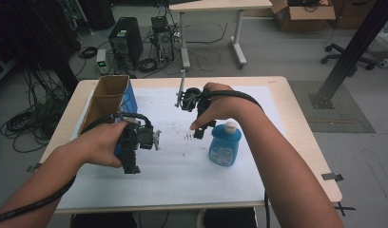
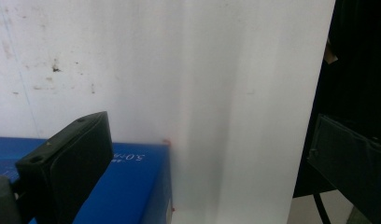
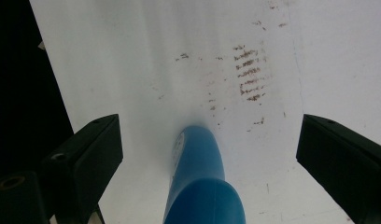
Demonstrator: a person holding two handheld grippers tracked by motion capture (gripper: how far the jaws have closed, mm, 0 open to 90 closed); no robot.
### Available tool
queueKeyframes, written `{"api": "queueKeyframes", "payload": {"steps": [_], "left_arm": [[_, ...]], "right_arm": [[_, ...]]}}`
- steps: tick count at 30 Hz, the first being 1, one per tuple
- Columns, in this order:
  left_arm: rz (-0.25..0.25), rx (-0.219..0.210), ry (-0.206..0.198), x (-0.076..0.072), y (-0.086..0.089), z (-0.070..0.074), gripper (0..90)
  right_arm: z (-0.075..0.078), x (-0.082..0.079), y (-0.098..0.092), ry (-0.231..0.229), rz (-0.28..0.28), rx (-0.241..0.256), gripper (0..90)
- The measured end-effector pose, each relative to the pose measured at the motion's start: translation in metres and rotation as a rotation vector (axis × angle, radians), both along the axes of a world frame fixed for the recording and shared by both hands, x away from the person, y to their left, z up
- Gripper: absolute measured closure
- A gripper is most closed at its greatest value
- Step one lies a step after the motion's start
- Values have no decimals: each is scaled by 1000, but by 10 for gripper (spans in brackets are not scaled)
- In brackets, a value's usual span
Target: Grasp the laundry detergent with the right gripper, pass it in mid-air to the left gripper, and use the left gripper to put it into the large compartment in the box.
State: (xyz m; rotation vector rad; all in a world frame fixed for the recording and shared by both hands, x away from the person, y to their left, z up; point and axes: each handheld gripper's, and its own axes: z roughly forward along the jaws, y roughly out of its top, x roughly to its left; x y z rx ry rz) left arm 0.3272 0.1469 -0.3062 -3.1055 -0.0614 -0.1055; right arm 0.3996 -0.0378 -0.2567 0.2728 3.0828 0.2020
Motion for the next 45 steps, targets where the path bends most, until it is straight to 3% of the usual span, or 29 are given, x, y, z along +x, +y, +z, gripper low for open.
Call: {"api": "queueKeyframes", "payload": {"steps": [9, 24, 31, 45], "left_arm": [[-1, -7, 20, 2, -1, -3, 2], [7, -4, 13, 3, -7, -1, 2], [6, 3, 2, 2, -7, 4, 2], [-6, 9, -9, -1, -14, 13, 2]], "right_arm": [[0, 2, -3, -2, 0, -9, 70], [0, 2, -10, -3, -7, 0, 72], [14, -2, -18, -25, -26, 24, 72], [45, -22, -51, -69, -54, 64, 70]]}}
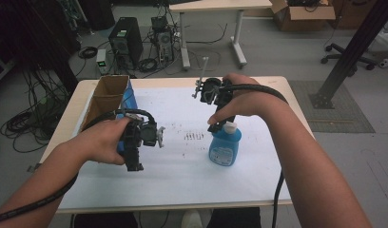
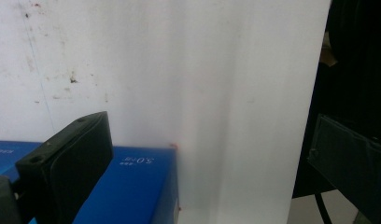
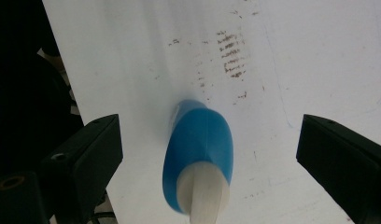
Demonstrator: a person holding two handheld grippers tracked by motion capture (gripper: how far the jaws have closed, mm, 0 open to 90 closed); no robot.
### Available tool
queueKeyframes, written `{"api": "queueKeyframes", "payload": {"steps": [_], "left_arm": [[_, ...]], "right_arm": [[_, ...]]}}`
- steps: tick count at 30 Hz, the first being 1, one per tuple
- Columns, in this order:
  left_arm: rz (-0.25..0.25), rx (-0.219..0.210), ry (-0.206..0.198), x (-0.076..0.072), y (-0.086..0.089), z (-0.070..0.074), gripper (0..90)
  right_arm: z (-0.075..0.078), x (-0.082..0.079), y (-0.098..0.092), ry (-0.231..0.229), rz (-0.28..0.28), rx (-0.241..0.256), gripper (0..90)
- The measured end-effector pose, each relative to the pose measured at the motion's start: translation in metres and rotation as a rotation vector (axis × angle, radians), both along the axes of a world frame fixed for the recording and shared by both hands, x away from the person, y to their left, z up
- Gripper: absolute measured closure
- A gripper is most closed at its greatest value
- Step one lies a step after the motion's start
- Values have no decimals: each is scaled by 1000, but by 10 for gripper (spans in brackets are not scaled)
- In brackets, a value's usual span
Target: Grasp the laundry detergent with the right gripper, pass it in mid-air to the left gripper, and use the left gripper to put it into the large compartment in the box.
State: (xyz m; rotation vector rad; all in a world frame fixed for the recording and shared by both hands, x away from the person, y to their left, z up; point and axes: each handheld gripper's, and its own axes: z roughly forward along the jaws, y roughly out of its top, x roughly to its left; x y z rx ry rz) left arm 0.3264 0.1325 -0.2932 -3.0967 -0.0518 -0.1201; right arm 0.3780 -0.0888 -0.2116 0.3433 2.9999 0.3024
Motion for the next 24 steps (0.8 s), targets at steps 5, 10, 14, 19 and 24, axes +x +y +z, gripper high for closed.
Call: {"api": "queueKeyframes", "payload": {"steps": [5, 10, 14, 19, 24], "left_arm": [[-1, -2, -7, -1, -3, 3, 2], [-3, 2, -7, -1, -5, 3, 2], [-1, -1, -6, -1, -5, 3, 2], [-4, 3, -8, 0, -5, 4, 2], [-2, 3, -8, -1, -6, 4, 2]], "right_arm": [[6, -9, -16, -11, -14, -3, 69], [8, -16, -34, -20, -30, 7, 68], [2, -23, -48, -18, -36, 43, 68], [-6, -26, -64, -25, -52, 82, 64], [-19, -31, -81, -38, -60, 138, 64]]}}
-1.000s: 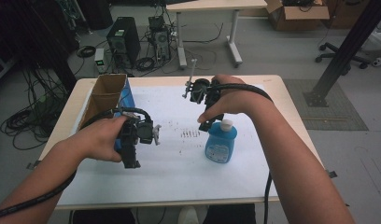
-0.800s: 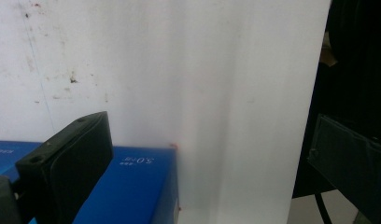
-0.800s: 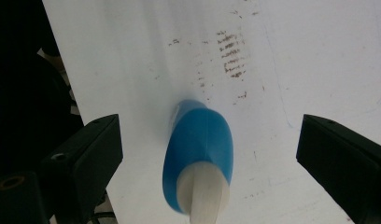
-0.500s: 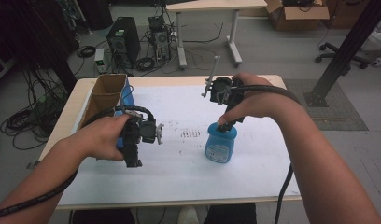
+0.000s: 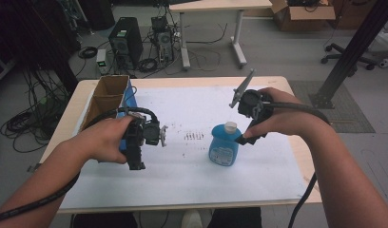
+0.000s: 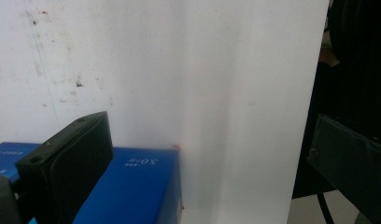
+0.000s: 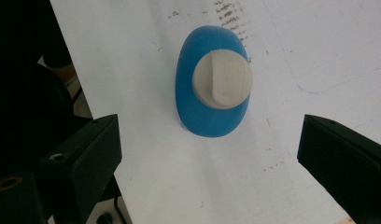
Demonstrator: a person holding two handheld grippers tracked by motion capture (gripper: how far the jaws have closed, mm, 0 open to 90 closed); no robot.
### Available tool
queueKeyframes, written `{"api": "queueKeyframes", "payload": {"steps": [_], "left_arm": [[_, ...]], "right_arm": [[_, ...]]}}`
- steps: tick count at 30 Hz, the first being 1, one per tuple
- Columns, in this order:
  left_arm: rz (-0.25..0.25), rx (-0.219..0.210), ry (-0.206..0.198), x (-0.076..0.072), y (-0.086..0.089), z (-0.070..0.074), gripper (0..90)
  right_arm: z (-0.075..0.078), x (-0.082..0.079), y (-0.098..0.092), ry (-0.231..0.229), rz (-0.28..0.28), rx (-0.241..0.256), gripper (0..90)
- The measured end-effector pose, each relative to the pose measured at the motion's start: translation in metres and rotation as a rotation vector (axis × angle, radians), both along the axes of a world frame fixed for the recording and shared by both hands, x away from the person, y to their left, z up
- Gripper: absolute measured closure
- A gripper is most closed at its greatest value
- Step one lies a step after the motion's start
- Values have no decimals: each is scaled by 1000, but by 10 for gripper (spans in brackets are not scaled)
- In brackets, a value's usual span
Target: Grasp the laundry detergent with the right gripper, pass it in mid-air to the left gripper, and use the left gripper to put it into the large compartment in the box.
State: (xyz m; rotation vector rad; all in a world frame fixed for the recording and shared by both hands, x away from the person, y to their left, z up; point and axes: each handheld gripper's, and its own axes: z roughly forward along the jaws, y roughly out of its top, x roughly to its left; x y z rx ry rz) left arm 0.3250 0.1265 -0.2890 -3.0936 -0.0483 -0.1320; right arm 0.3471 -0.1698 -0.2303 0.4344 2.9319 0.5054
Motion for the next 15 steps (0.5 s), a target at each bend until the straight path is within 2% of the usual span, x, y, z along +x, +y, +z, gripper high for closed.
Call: {"api": "queueKeyframes", "payload": {"steps": [2, 4, 13, 14, 15], "left_arm": [[0, 0, 0, 0, 0, 0, 2], [-6, 8, -6, 0, -1, 1, 2], [-10, 9, -4, -1, -1, 1, 2], [-10, 9, -3, -1, -1, 1, 2], [-10, 9, -1, -1, -1, 1, 2]], "right_arm": [[-2, -2, -2, -6, -2, 9, 65], [-11, -5, -9, -10, -19, 37, 65], [-45, -9, -26, -1, -48, 106, 62], [-45, -9, -26, -1, -48, 106, 62], [-53, -9, -29, 1, -59, 121, 62]]}}
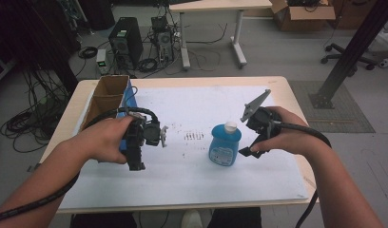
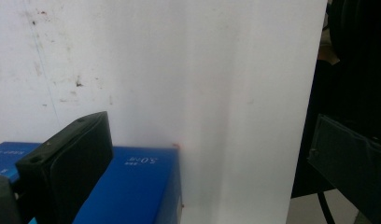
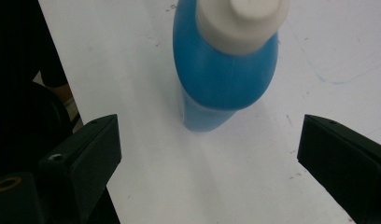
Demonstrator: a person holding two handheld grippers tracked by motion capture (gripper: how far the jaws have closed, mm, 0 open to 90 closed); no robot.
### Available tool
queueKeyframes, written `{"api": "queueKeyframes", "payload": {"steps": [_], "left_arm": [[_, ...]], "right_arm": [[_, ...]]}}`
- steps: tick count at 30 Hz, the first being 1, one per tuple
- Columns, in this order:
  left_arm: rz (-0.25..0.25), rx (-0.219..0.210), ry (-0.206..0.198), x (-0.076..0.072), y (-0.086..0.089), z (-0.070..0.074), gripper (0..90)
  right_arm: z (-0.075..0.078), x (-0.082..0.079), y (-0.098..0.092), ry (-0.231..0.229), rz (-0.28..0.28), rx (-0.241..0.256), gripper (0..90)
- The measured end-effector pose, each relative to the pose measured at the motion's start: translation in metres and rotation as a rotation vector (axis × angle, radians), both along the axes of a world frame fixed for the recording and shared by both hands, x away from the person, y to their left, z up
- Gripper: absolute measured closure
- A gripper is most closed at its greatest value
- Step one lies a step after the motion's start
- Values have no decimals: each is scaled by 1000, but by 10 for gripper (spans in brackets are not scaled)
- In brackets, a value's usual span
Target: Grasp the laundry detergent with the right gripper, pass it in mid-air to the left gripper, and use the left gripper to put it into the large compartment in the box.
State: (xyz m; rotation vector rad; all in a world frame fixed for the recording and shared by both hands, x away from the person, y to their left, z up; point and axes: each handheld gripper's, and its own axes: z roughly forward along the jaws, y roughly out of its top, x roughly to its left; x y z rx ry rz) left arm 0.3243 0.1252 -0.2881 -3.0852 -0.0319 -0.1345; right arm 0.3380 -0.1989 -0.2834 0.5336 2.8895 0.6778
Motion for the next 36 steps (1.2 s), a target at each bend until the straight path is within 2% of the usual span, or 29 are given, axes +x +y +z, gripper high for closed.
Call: {"api": "queueKeyframes", "payload": {"steps": [3, 4, 7, 8, 10, 12, 13, 15, 18, 36], "left_arm": [[-2, 0, 1, 0, 0, -1, 2], [-4, -1, 1, 0, -1, -1, 2], [-4, -1, 2, 0, -1, -1, 2], [-4, -1, 2, 0, -1, -1, 2], [-8, 2, 1, 0, -3, -1, 2], [-9, 2, 2, 0, -4, -1, 2], [-9, 2, 2, 0, -4, -1, 2], [-13, 6, 3, -1, -5, -1, 2], [-10, 5, 3, -1, -6, 0, 2], [-15, 12, 6, -5, -4, -4, 2]], "right_arm": [[-8, 0, -3, 4, -8, 18, 62], [-17, 0, -6, 10, -14, 35, 62], [-28, -1, -11, 7, -26, 65, 61], [-28, -1, -11, 7, -26, 65, 61], [-39, -2, -13, -22, -31, 105, 60], [-47, -2, -15, -29, -33, 142, 60], [-47, -2, -15, -29, -33, 142, 60], [-58, -1, -17, -30, -48, 169, 57], [-67, 1, -18, -25, -61, 190, 56], [-95, 1, -10, -18, -76, 291, 43]]}}
